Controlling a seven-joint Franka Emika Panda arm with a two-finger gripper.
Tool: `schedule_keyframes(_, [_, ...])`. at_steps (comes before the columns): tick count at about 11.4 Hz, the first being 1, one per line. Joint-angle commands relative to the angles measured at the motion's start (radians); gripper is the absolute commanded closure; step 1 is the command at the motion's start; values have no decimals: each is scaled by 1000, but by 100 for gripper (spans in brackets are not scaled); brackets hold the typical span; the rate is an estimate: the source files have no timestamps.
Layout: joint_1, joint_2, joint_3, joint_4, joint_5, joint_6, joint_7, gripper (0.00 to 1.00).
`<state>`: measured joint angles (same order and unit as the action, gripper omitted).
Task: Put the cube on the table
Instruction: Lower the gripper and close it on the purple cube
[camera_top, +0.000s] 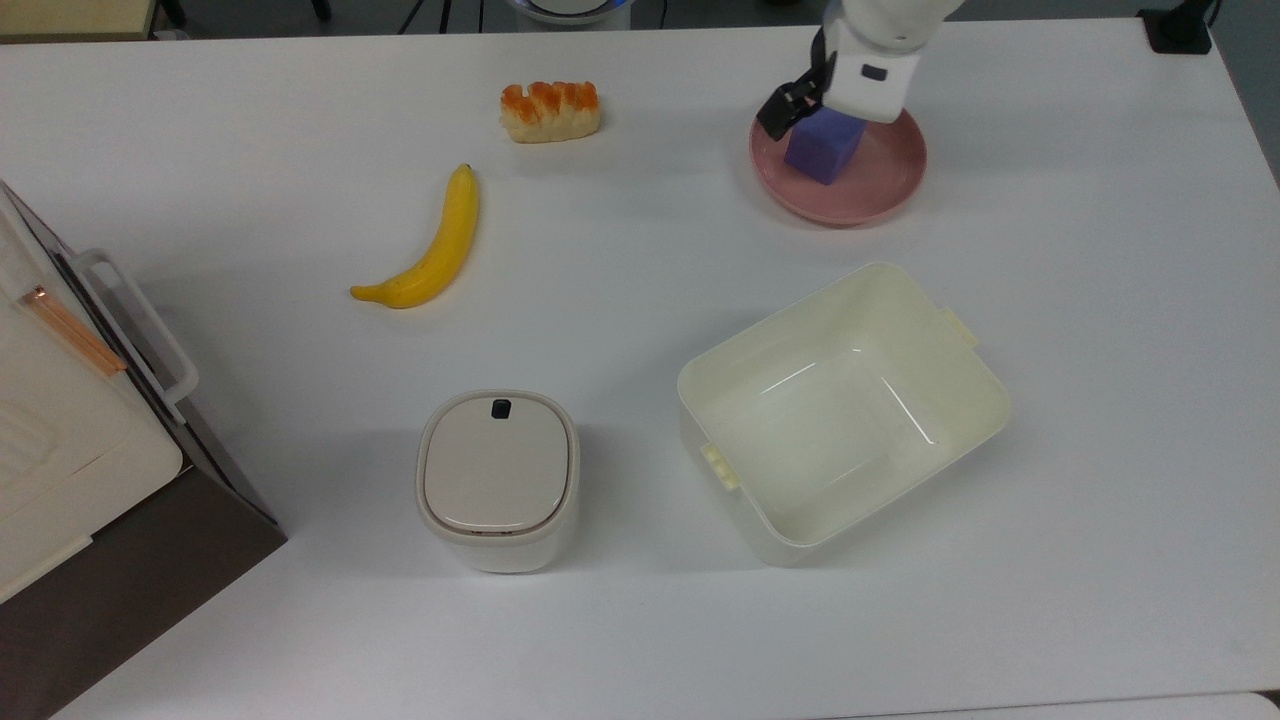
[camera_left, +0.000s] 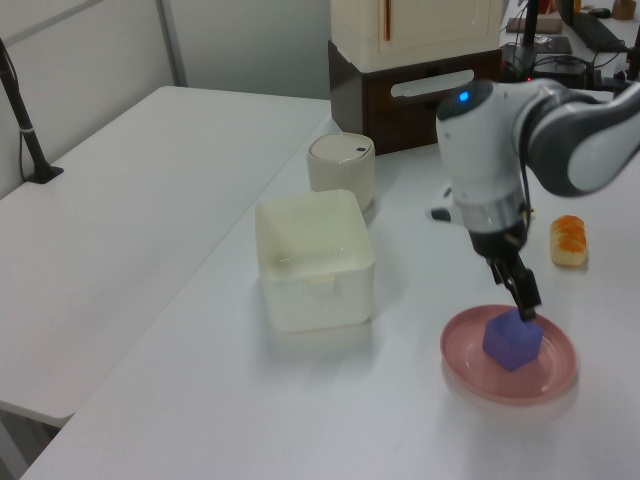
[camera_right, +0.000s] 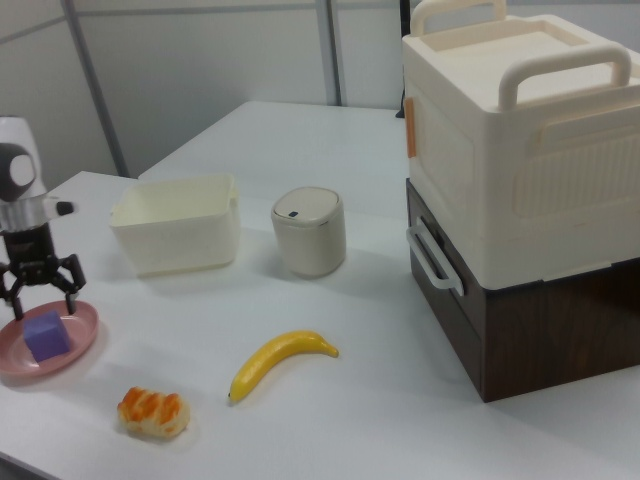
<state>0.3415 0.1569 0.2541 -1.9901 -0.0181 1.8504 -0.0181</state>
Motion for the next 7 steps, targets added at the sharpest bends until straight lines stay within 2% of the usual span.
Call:
schedule_keyframes(1, [14, 45, 79, -18, -92, 27, -23, 0])
schedule_keyframes(2, [30, 58, 79, -18, -112, 27, -22, 0])
schedule_keyframes(3, [31, 64, 79, -18, -132, 45, -23, 9])
schedule_keyframes(4, [27, 70, 79, -16, -144, 49, -23, 38])
schedule_keyframes(5, [25, 69, 79, -15, -154, 47, -23, 61])
schedule_keyframes(6, [22, 63, 77, -7, -154, 38, -26, 73])
schedule_keyframes(7, [18, 44, 77, -3, -154, 18, -26, 77])
